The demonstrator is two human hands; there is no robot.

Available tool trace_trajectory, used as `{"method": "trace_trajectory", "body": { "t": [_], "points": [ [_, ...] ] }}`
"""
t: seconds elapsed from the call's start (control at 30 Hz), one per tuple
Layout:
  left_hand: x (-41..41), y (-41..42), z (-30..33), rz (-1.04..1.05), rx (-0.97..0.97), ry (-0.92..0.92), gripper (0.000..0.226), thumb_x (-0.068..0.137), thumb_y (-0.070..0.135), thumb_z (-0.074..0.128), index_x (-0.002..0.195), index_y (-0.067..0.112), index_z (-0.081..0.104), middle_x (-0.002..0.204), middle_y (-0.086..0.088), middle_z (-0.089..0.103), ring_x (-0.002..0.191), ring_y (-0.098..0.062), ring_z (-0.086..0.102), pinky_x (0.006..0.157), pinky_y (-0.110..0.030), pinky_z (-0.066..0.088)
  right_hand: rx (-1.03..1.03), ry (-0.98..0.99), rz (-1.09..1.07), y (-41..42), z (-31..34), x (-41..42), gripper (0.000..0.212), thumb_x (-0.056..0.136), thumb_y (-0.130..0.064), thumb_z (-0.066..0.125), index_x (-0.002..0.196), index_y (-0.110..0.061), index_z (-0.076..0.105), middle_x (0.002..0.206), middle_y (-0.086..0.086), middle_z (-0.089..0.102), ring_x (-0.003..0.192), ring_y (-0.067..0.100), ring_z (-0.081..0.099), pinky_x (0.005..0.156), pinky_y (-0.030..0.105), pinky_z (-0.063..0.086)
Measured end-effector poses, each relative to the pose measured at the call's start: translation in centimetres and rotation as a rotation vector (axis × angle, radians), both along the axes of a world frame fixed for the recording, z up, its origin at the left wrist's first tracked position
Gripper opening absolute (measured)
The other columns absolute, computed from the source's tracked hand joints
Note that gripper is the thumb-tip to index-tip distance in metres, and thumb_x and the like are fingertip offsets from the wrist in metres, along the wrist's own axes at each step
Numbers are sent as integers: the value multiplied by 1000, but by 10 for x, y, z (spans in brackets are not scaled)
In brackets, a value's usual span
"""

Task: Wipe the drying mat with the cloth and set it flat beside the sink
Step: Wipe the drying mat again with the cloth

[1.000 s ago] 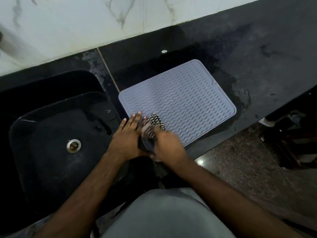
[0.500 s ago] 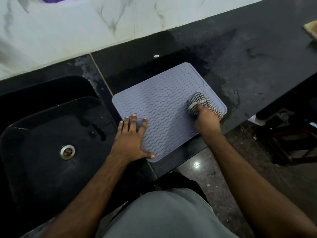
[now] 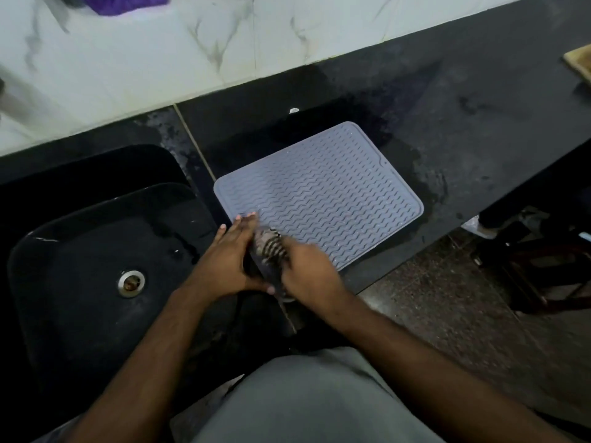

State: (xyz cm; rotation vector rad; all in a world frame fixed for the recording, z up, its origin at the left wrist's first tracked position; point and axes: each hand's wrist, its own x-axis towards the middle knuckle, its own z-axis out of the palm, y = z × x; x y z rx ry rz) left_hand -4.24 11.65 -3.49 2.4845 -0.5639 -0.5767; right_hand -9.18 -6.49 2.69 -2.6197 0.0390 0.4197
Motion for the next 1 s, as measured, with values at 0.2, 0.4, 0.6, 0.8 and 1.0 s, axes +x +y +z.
{"method": "trace_trajectory", "body": {
  "t": [0.2,0.4,0.6,0.8,1.0],
  "points": [
    [-10,17,7,58,-44,-11,152,54,74,83,158,26,-18,164,15,-18,151,-9,-16,123,-35,-7,141,-114,32,-6,-7,17,67,86,1,53,150,-17,44,155,7,44,140,25,43,115,36,37],
    [-22,17,21,164,-100,43,148,63,23,95,157,27,-19,164,14,-23,150,-16,-22,126,-48,3,80,94,273,7,-24,-20,62,86,-1,52,144,-24,51,143,10,56,129,29,54,106,37,45],
    [-25,6,48,6,-403,233,139,51,65,89,157,41,3,167,16,-4,153,-5,-12,123,-31,0,221,94,185,-20,33,17,31,94,-21,63,125,-21,60,113,3,70,104,19,65,82,23,44],
    [-20,-31,80,373,-715,137,43,82,50,75,114,22,67,104,7,71,100,-12,68,87,-37,55,346,178,268,-51,95,63,22,88,-34,73,107,-26,64,100,-5,69,93,11,64,72,24,50],
    [-11,-75,100,810,-897,175,32,101,42,55,115,18,71,107,-2,76,102,-21,72,96,-50,55,232,-354,120,-65,76,82,32,94,-33,67,122,-18,63,119,1,59,108,15,59,92,30,50]
  ]
}}
